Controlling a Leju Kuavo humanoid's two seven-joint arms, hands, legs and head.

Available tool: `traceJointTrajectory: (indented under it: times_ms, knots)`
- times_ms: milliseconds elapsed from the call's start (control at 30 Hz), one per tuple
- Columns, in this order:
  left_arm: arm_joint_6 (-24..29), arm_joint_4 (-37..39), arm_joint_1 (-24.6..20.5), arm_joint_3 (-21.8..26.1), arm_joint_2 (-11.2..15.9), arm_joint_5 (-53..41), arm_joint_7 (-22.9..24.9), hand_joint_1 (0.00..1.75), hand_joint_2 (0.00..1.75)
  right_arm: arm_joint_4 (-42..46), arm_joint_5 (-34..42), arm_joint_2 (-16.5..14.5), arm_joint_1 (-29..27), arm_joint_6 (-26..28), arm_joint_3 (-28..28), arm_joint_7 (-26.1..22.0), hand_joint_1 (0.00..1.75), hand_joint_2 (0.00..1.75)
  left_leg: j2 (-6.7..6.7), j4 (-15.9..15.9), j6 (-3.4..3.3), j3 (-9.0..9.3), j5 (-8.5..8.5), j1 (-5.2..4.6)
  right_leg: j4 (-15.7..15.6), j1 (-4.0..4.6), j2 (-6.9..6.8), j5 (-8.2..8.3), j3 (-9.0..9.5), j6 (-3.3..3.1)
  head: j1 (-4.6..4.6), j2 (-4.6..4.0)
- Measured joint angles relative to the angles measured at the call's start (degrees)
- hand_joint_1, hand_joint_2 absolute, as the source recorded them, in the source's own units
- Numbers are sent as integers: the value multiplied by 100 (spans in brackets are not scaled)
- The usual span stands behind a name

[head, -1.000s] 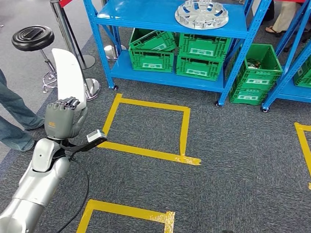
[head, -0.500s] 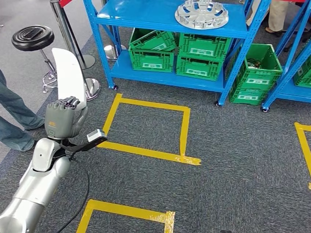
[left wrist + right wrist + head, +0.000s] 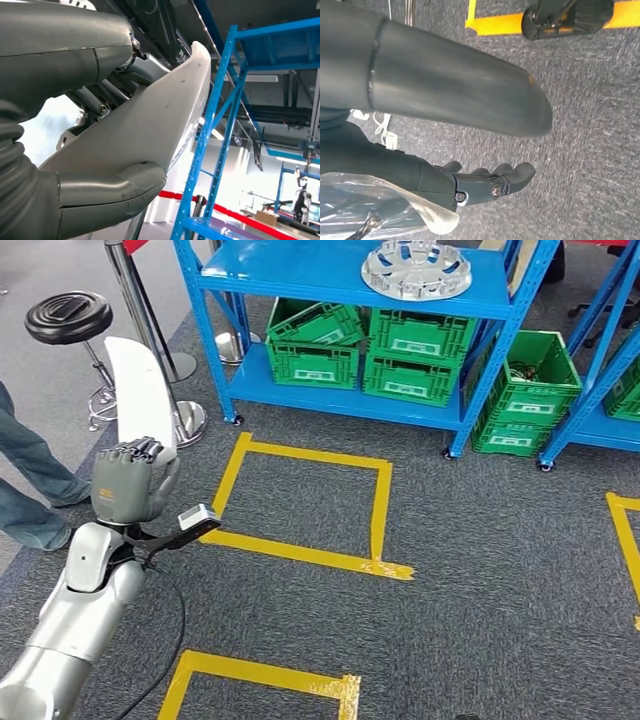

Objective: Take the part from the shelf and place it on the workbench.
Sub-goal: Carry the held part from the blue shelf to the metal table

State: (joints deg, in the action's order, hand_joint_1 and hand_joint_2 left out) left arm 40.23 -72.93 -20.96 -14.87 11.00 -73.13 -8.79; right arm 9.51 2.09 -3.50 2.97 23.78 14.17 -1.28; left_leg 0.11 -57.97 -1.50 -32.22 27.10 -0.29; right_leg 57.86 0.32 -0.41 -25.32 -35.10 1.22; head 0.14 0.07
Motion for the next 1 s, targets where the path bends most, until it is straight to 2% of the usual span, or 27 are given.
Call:
traceJointTrajectory:
  times_ms: [67,167,200,233,267,300,333,367,400,433,467,500,567,633,1000]
  knots:
    - [1,2,-40,-2,4,-2,12,175,175,0,-31,4,0,12,17,27,0,0,-22,93,-44,11,-81,51,244,0,19,-218,-123,47,14,0]
    - [-1,21,-73,-6,3,-3,22,175,175,0,-53,2,-3,13,35,57,0,0,-92,113,-45,-40,-139,87,1285,-67,34,-770,-547,135,24,0]
    - [-1,35,-72,-9,3,-4,24,175,175,0,-56,-1,-6,13,44,66,0,0,-129,111,-31,-55,-150,97,1510,-98,34,-833,-623,165,23,0]
    - [-1,52,-72,-13,2,-5,26,175,175,0,-59,-2,-8,13,54,72,0,0,-172,107,-11,-65,-160,112,1528,-127,35,-792,-598,195,23,0]
    - [-1,64,-73,-19,1,-7,28,175,175,0,-61,-2,-9,15,64,78,0,0,-222,101,15,-70,-166,135,1303,-157,47,-650,-454,223,23,0]
    - [-1,73,-78,-26,-2,-8,30,175,175,0,-63,-1,-9,17,74,81,0,0,-275,88,50,-74,-166,160,905,-192,111,-466,-225,255,24,0]
    - [-1,77,-89,-34,-4,-9,31,175,175,0,-64,-1,-6,20,79,83,0,0,-328,70,98,-90,-163,176,507,-222,251,-352,9,284,29,0]
    - [-1,80,-107,-44,-7,-10,33,175,175,0,-64,-2,-6,22,83,84,0,0,-379,38,150,-118,-163,188,192,-246,379,-287,195,287,28,0]
    - [1,83,-128,-52,-12,-11,34,175,175,0,-65,-3,-6,23,87,85,0,0,-433,18,204,-152,-173,197,23,-257,481,-286,296,274,31,0]
    - [2,87,-144,-58,-15,-12,36,175,175,0,-66,-4,-6,25,91,90,0,0,-490,13,256,-187,-193,203,-4,-250,516,-324,325,237,32,0]
    - [3,93,-151,-64,-16,-12,36,175,175,0,-66,-4,-9,27,98,95,0,0,-552,14,301,-215,-219,214,-1,-243,458,-319,322,181,30,0]
    - [4,97,-149,-70,-13,-11,37,175,175,0,-67,-4,-7,28,105,100,0,0,-555,14,335,-233,-225,223,4,-240,387,-309,316,133,32,0]
    - [3,105,-151,-84,-2,-9,37,175,175,0,-69,-5,-7,33,114,106,0,0,-383,-138,365,-313,-119,213,-11,-236,256,-286,317,37,6,0]
    - [3,108,-162,-92,2,-8,37,175,175,0,-70,-6,-5,38,115,107,0,0,-196,-310,364,-386,6,198,-20,-225,192,-280,315,-10,-23,0]
    - [3,109,-164,-93,1,-7,37,175,175,0,-71,-6,-5,41,115,108,0,0,-178,-360,364,-407,37,199,-20,-223,182,-280,315,-19,-30,0]
